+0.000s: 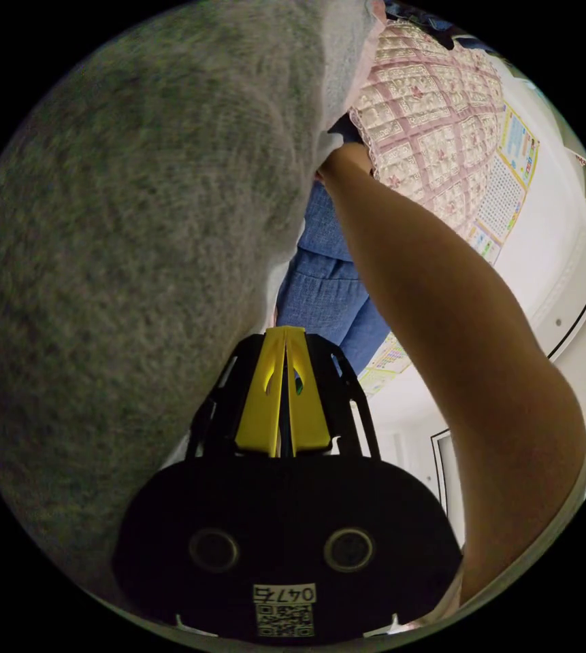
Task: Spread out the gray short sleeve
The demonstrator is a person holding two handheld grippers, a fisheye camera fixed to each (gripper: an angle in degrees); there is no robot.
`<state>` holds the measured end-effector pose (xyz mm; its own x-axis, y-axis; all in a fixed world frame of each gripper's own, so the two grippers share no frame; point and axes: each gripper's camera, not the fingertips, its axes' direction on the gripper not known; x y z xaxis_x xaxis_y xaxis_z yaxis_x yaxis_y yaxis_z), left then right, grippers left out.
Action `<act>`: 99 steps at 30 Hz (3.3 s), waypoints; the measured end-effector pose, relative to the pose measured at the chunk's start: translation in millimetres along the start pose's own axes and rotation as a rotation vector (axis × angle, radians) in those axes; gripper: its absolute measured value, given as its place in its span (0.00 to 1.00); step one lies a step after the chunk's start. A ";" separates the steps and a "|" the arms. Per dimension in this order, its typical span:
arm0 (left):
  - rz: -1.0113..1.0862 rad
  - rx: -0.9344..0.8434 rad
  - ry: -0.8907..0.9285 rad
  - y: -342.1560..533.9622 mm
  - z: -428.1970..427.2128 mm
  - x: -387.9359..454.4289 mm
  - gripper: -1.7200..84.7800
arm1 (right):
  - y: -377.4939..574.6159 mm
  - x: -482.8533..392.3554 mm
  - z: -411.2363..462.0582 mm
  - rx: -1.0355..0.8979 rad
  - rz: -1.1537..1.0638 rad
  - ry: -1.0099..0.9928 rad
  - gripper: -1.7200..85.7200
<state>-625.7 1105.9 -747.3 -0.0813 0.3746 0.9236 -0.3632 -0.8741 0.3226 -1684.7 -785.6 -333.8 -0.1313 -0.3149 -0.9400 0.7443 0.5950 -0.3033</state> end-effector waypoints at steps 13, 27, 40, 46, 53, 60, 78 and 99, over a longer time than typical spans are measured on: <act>0.032 -0.029 0.001 -24.5 4.8 4.2 0.01 | -0.1 -1.7 2.7 0.001 -0.001 0.002 0.01; 0.015 -0.044 0.037 -44.9 -0.6 3.8 0.01 | -0.1 -2.1 5.8 0.001 -0.001 0.002 0.01; -0.010 -0.013 0.025 -47.5 -15.1 16.2 0.01 | -0.6 -1.8 8.9 0.001 -0.002 0.002 0.01; -0.033 -0.014 0.020 -41.9 -15.7 17.7 0.01 | -1.2 -1.4 10.0 -0.001 -0.004 0.003 0.01; -0.007 -0.015 0.019 -23.6 -1.4 46.9 0.01 | -2.1 -0.5 10.5 -0.001 -0.005 0.004 0.01; 0.054 -0.053 -0.031 -1.7 21.1 74.1 0.01 | -3.4 0.8 10.2 -0.001 -0.005 0.004 0.01; 0.163 0.002 -0.141 43.3 47.0 131.1 0.01 | -7.9 6.9 3.9 0.000 -0.003 0.003 0.01; 0.203 -0.029 -0.179 53.8 86.5 133.4 0.01 | -14.1 12.0 -17.9 0.000 0.002 0.000 0.01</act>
<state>-575.7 1082.1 -588.9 0.0091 0.1293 0.9916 -0.3829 -0.9156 0.1229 -1708.5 -784.5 -343.7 -0.1298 -0.3142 -0.9405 0.7447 0.5954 -0.3017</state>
